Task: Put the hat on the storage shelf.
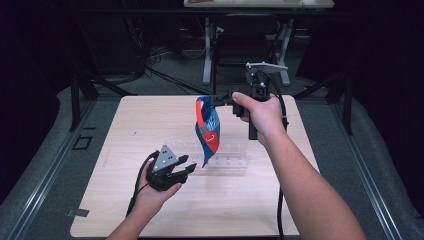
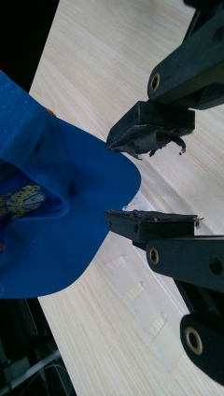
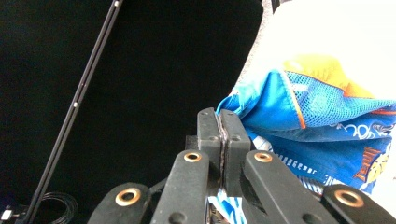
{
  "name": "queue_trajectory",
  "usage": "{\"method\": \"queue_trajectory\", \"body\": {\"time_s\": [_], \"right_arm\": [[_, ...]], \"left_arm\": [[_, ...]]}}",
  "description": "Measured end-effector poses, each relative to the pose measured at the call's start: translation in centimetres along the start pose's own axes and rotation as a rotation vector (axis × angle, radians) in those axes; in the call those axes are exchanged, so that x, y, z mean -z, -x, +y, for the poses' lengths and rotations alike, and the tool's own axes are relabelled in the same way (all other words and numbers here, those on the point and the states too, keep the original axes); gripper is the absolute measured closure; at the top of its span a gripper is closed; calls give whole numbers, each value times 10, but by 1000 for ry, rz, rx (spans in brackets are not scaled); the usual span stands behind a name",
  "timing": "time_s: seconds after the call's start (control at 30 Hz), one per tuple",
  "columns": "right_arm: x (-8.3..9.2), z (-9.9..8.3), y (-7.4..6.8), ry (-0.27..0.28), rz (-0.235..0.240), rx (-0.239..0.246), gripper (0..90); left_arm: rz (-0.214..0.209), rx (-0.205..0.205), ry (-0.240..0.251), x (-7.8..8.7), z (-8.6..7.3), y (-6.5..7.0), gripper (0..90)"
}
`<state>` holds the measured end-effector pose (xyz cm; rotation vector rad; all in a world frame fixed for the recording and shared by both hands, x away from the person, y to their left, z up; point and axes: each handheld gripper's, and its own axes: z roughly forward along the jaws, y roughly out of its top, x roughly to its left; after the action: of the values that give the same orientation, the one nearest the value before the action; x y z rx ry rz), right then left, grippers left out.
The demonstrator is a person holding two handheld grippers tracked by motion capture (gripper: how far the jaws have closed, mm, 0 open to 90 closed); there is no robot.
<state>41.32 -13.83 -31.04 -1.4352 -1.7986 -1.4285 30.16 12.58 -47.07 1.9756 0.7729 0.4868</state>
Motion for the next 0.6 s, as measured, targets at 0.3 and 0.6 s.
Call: {"method": "queue_trajectory", "body": {"time_s": [0.3, 0.6], "right_arm": [[3, -1, 1, 19, 3, -1, 894], [2, -1, 1, 10, 1, 0, 894]], "left_arm": [[-18, -24, -3, -9, 6, 12, 586], [-14, -66, -24, -25, 13, 25, 642]]}}
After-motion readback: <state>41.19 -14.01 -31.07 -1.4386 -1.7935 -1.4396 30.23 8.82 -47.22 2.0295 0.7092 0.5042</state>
